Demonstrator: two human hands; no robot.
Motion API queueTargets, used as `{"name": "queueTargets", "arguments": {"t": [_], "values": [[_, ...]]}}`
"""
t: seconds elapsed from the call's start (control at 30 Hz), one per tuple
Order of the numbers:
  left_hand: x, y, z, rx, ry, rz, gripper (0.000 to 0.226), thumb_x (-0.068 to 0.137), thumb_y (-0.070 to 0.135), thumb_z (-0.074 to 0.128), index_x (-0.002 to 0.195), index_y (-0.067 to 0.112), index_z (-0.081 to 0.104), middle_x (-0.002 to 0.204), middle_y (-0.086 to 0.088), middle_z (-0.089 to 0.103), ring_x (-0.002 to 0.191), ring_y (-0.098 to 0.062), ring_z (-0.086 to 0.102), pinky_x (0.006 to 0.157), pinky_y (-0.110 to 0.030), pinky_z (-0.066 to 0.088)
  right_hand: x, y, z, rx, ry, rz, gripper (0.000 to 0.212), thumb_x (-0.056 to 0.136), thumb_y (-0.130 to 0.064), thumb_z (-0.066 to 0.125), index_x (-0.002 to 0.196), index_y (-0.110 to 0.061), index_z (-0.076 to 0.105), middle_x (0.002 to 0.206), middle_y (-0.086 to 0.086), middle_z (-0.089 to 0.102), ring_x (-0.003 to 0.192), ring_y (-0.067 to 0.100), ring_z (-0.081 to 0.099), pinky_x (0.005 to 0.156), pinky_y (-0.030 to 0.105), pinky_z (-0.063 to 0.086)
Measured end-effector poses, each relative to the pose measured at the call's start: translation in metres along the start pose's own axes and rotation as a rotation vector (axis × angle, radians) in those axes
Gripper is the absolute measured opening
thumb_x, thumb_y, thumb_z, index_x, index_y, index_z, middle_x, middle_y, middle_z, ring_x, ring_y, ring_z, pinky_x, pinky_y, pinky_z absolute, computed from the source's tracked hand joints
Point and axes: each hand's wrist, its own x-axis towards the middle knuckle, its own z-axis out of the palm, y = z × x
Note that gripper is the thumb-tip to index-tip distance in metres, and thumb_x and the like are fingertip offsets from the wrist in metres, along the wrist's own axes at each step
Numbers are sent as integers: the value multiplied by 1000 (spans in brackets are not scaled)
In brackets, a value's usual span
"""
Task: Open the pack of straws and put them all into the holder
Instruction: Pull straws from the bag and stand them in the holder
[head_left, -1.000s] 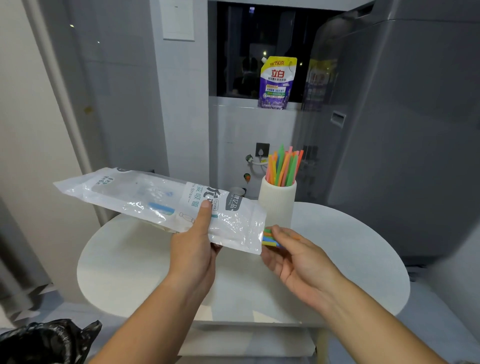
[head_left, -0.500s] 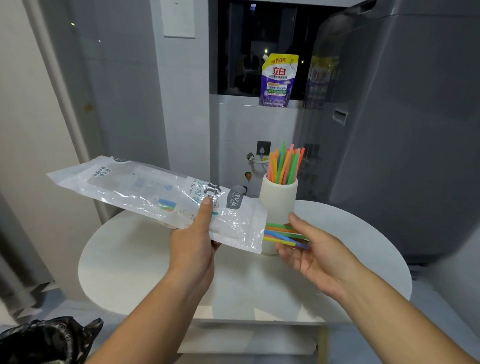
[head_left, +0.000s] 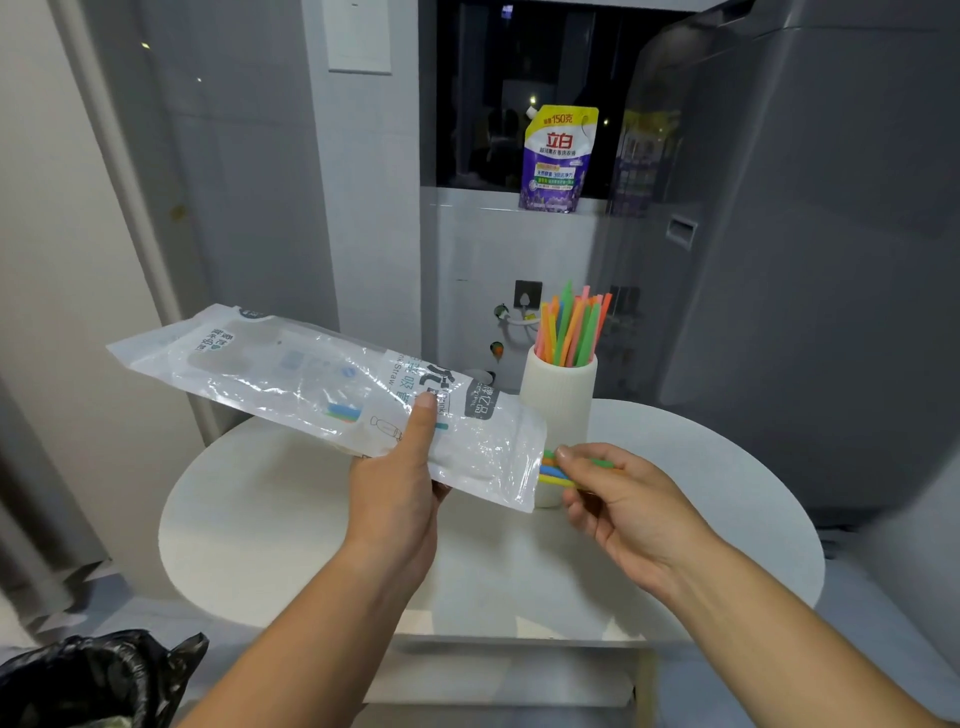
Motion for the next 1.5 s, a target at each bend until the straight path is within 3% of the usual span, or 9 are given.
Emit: {"name": "queueTargets", "arguments": {"t": [0.2,0.33,0.47,0.57,0.8,1.03,1.23,1.5], "values": [[4,5,-5,-89,25,-58,39,95,26,70,132,14,65,114,-1,79,99,-15,77,78,-31,61,7,-10,-14,17,38,-15,6,87,-2,68,82,-3,64,66,8,54,48,9,49,39,16,42],[4,4,-4,-176,27,-118,33,97,20,68,129,12,65,108,0,80,93,-12,78,73,-28,64,4,-13,-6,335,80,-9,5,84,-4,70,85,-4,66,65,5,63,49,8,52,43,14,48],[3,1,-2,-221,36,-130,34,97,18,68,130,12,65,104,1,81,86,-11,78,73,-29,64,-1,-6,14,588,55,2,23,75,-12,76,96,-5,68,76,7,70,54,8,51,47,14,48],[3,-1,-1,-238,30,-146,36,97,18,67,132,12,64,111,-1,80,89,-12,78,70,-28,64,2,2,26,499,26,-62,21,82,-12,73,102,-7,67,88,5,67,56,7,51,49,16,47],[4,-1,-1,-327,48,-233,38,97,18,67,134,11,64,115,-3,79,99,-13,76,70,-29,64,8,-3,36,198,40,-251,11,93,-18,66,91,-8,66,70,1,58,55,8,50,52,20,47],[4,-4,1,-366,58,-283,38,95,19,69,132,11,65,108,-3,80,81,-12,79,58,-25,62,14,-20,35,-104,10,-387,22,94,-22,66,95,-1,70,71,10,62,59,13,55,57,25,48],[6,0,-3,-414,109,-283,23,96,19,69,118,16,66,81,4,79,57,-5,71,42,-15,48,14,-72,17,-253,27,-572,25,99,-20,57,83,-4,66,62,5,59,54,14,54,54,25,50],[14,1,-8,-426,129,-241,23,97,25,68,120,19,66,92,5,77,62,-5,72,44,-16,50,3,-158,-15,-549,66,-750,25,99,-29,58,91,-9,70,72,6,65,65,17,60,63,26,52]]}}
